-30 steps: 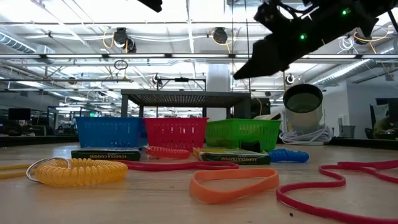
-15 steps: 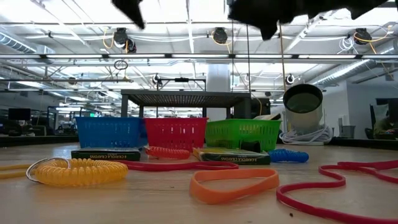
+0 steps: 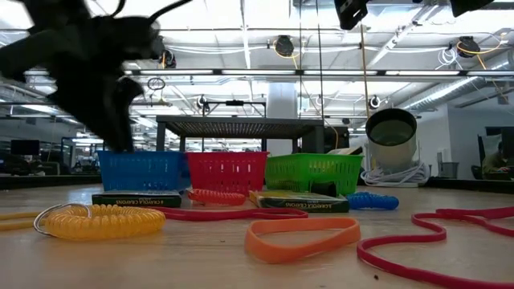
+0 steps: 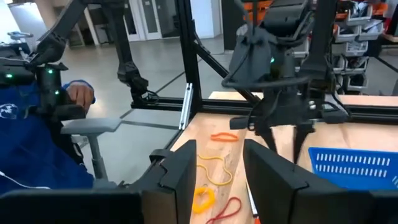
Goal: Pick & Place Office Desk Supplies
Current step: Adjust the blue bin
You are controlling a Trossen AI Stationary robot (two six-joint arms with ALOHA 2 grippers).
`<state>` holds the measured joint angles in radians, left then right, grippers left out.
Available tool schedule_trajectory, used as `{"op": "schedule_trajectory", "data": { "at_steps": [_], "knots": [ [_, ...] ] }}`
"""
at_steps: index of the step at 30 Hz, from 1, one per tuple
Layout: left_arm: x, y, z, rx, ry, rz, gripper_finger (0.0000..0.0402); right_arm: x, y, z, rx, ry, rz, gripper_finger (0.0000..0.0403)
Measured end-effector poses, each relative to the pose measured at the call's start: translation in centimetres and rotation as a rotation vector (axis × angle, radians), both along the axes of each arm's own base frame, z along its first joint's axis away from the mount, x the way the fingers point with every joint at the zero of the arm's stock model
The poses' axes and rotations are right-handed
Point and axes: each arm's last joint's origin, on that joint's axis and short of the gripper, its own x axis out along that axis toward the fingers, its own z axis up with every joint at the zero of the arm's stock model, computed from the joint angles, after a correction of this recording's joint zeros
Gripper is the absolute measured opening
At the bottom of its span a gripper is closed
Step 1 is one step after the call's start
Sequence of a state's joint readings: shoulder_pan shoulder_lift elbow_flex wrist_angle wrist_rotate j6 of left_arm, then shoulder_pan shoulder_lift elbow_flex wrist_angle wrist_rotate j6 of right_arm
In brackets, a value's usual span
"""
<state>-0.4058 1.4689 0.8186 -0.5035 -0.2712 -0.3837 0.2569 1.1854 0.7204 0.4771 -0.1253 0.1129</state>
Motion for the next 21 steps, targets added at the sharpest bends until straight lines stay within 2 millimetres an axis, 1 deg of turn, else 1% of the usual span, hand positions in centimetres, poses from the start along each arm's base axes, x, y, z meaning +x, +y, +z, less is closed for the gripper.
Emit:
{"op": "schedule_trajectory", "data": {
  "at_steps": [2, 4, 11, 13, 15, 17, 18, 21],
  "knots": [
    [-0.6, -0.1, -0.9, -0.006, 0.021, -0.002, 0.0131, 0.0, 0.0, -0.1, -0.004, 0.004, -0.018, 0.0125],
    [-0.9, 0.0, -1.4, 0.001, 0.028, -0.006, 0.0131, 0.0, -0.1, 0.0, -0.017, -0.003, -0.033, 0.0125],
    [0.2, -0.5, -0.8, -0.039, -0.103, -0.03, 0.0126, 0.0, -0.1, -0.1, -0.031, -0.002, -0.048, 0.0125],
    [0.3, -0.6, -0.7, -0.057, -0.112, -0.035, 0.0105, 0.0, -0.1, -0.1, -0.032, 0.0, -0.048, 0.0125],
    [0.3, -0.6, -0.7, -0.066, -0.113, -0.024, 0.007, 0.0, -0.1, -0.1, -0.032, 0.0, -0.048, 0.0125],
    [0.3, -0.6, -0.7, -0.072, -0.119, -0.017, 0.0026, 0.0, -0.1, -0.1, -0.032, 0.0, -0.048, 0.0125],
    [0.3, -0.7, -0.6, -0.074, -0.121, -0.017, 0.0013, 0.0, -0.1, -0.1, -0.032, 0.0, -0.048, 0.0125],
    [0.4, -0.7, -0.6, -0.098, -0.125, -0.017, 0.0011, 0.0, -0.1, -0.1, -0.032, 0.001, -0.049, 0.0125]
  ]
}}
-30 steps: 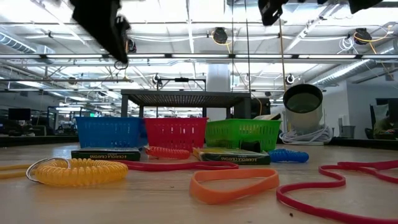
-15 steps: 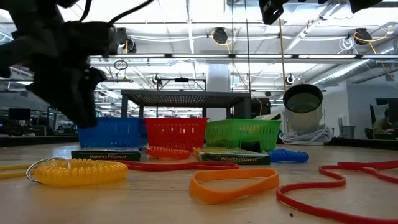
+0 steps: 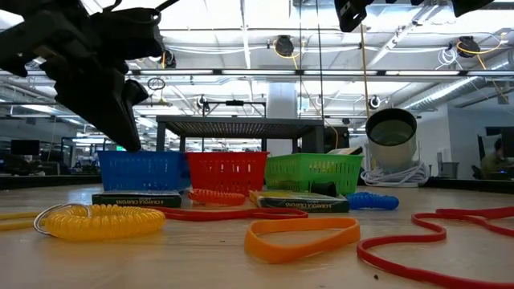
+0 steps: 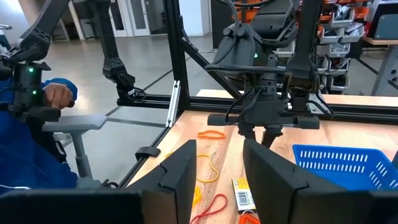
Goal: Pick & Place Office Desk Supplies
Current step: Adjust the blue bin
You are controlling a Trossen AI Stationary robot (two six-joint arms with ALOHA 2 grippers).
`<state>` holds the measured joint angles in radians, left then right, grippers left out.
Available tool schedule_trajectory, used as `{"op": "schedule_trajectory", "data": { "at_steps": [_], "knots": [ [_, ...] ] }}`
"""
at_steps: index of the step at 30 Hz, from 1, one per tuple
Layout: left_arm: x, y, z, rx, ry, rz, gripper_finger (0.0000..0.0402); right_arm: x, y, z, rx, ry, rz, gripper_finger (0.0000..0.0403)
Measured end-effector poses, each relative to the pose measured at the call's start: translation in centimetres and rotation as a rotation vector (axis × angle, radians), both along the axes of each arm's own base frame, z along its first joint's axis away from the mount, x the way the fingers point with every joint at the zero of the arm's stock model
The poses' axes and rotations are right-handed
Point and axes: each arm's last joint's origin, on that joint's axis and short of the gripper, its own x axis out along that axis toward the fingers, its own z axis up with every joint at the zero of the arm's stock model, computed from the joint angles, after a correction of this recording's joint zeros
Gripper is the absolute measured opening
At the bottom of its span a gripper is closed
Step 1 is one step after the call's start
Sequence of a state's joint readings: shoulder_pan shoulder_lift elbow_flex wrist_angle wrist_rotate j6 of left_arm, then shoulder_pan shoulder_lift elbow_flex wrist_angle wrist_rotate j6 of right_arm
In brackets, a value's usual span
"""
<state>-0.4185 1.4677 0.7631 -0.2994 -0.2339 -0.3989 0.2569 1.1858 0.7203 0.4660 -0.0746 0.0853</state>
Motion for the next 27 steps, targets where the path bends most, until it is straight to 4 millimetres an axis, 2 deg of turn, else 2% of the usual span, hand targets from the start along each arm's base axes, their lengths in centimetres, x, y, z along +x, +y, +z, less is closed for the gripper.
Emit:
{"op": "schedule_trajectory", "data": {
  "at_steps": [8, 19, 27],
  "knots": [
    [0.3, 0.2, 0.1, -0.116, 0.024, -0.027, 0.0008, 0.0, 0.0, 0.0, -0.008, -0.002, 0.0, 0.0125],
    [0.3, 0.4, 0.0, -0.105, 0.022, -0.008, 0.0004, 0.0, 0.0, 0.0, -0.018, -0.006, 0.001, 0.0125],
    [-0.2, 0.6, -1.3, -0.116, -0.015, -0.006, 0.0003, 0.0, 0.0, 0.0, -0.018, -0.006, 0.001, 0.0125]
  ]
}}
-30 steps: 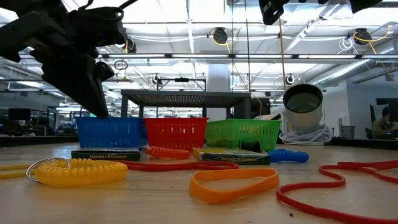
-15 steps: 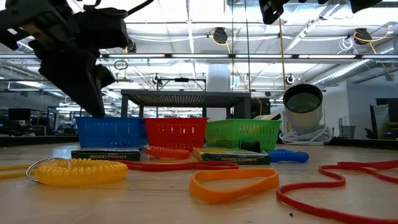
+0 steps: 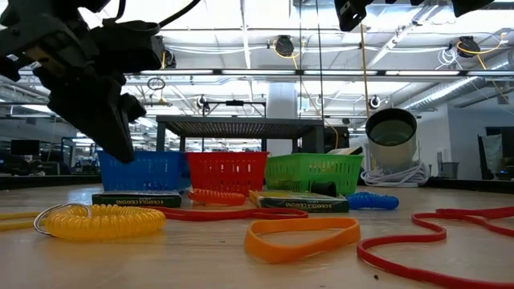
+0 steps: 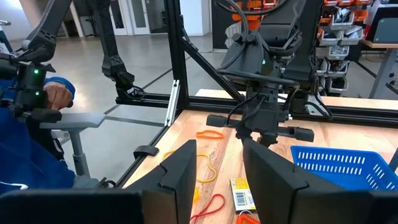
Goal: Pick & Place Office Desk Supplies
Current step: Adjust the blue bin
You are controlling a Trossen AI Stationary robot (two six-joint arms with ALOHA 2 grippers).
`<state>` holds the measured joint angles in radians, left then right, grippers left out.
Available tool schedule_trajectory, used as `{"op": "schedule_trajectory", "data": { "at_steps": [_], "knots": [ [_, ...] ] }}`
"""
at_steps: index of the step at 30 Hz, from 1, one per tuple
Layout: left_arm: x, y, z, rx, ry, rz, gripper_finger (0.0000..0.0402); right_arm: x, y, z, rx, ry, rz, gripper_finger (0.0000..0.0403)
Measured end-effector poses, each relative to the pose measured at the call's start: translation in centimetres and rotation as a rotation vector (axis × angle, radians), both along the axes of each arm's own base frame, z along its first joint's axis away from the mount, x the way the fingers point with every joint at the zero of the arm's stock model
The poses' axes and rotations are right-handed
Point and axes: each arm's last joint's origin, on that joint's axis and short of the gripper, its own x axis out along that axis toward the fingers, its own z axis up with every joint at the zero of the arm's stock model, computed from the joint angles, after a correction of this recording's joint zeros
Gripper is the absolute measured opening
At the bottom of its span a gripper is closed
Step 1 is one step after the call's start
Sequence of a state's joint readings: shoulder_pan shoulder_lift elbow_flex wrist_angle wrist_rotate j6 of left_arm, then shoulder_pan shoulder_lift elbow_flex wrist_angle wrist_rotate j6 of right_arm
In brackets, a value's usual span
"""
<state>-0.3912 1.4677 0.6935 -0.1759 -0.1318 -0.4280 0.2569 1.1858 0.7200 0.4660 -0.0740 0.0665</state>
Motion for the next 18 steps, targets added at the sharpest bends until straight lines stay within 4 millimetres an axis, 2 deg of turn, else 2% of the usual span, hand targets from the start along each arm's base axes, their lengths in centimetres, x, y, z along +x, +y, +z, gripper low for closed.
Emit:
{"op": "schedule_trajectory", "data": {
  "at_steps": [18],
  "knots": [
    [-0.7, 0.4, -1.3, 0.003, -0.022, 0.033, 0.0002, 0.0, 0.0, 0.0, 0.0, 0.001, 0.0, 0.0125]
  ]
}}
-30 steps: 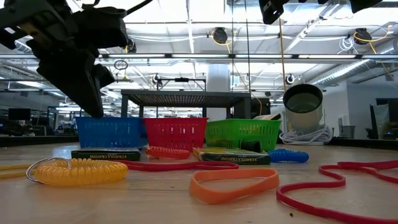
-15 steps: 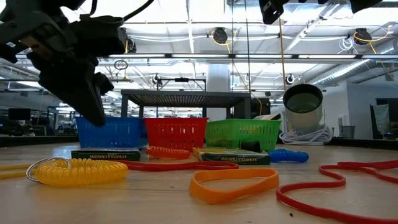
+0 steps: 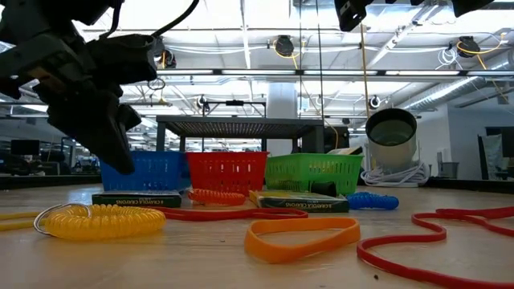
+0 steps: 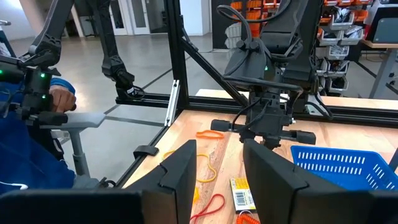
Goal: Pick & Place Office Desk Supplies
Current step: Adjust the blue bin
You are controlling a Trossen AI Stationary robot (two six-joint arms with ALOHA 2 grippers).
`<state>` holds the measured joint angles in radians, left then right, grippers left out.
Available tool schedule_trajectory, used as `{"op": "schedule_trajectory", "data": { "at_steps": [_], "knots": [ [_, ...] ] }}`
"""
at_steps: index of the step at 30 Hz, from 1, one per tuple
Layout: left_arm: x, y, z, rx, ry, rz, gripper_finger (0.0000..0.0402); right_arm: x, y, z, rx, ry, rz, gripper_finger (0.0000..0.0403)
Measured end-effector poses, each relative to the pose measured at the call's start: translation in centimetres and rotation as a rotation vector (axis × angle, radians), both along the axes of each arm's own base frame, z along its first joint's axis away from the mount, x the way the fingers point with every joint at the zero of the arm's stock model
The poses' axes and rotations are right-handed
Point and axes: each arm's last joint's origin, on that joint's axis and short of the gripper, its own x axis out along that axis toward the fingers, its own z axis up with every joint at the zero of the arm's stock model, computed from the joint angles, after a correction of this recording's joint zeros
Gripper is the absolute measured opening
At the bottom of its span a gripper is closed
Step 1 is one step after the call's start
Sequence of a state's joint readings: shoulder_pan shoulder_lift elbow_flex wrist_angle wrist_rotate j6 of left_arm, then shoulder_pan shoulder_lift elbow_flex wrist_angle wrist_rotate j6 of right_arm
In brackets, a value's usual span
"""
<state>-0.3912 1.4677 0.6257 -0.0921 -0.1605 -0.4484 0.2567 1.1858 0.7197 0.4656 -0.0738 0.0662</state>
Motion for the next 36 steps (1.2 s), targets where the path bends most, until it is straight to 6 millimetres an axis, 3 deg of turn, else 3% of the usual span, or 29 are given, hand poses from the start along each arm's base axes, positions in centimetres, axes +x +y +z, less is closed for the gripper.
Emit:
{"op": "schedule_trajectory", "data": {
  "at_steps": [15, 27, 36],
  "knots": [
    [-1.0, 0.4, -1.6, -0.018, 0.028, 0.051, 0.0001, 0.0, 0.0, 0.0, 0.0, 0.0, 0.0, 0.0125],
    [0.9, -1.4, -4.3, -0.214, 0.014, -0.031, 0.0001, 0.0, 0.0, 0.0, 0.0, 0.003, 0.001, 0.0125],
    [0.9, -2.0, -4.5, -0.287, 0.026, -0.068, 0.0001, 0.0, 0.0, 0.0, 0.0, 0.004, 0.001, 0.0125]
  ]
}}
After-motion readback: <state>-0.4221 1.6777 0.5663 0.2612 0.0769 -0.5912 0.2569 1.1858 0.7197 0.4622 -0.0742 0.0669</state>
